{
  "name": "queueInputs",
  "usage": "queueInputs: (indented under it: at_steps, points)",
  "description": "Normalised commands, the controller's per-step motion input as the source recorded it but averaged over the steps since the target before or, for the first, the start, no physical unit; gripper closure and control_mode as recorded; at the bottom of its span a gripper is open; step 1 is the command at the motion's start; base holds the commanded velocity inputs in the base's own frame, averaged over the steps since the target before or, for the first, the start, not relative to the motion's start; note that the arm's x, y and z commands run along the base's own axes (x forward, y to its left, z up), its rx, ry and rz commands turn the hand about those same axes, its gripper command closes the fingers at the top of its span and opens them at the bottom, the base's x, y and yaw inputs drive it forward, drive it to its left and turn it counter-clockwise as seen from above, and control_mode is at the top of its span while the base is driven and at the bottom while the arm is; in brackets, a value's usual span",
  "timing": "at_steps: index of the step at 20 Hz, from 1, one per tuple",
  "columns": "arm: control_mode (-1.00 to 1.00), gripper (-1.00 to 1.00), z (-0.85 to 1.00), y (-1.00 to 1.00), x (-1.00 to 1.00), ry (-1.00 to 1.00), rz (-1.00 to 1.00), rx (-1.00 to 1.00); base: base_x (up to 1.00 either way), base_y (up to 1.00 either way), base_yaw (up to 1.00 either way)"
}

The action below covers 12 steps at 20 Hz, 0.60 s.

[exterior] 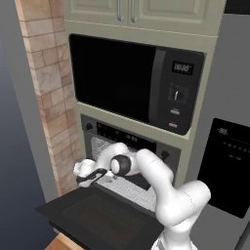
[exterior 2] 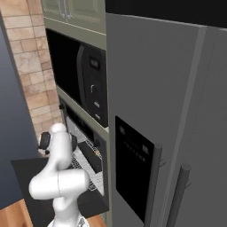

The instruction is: Take the baked cake out of the oven and place it on the plate for cooling. Then close the oven door.

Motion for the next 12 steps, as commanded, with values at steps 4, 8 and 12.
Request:
queueInputs:
  at_steps: [4, 8, 12]
  points:
    - [-1.0, -1.0, -0.98, 1.0, -1.0, 0.23, 0.23, 0.14, 0.0, 0.0, 0.0]
    - [-1.0, -1.0, -0.54, 0.75, -1.0, 0.25, 0.2, 0.19, 0.0, 0.0, 0.0]
    - [-1.0, -1.0, 0.95, -0.06, -0.58, 0.11, 0.03, 0.16, 0.0, 0.0, 0.0]
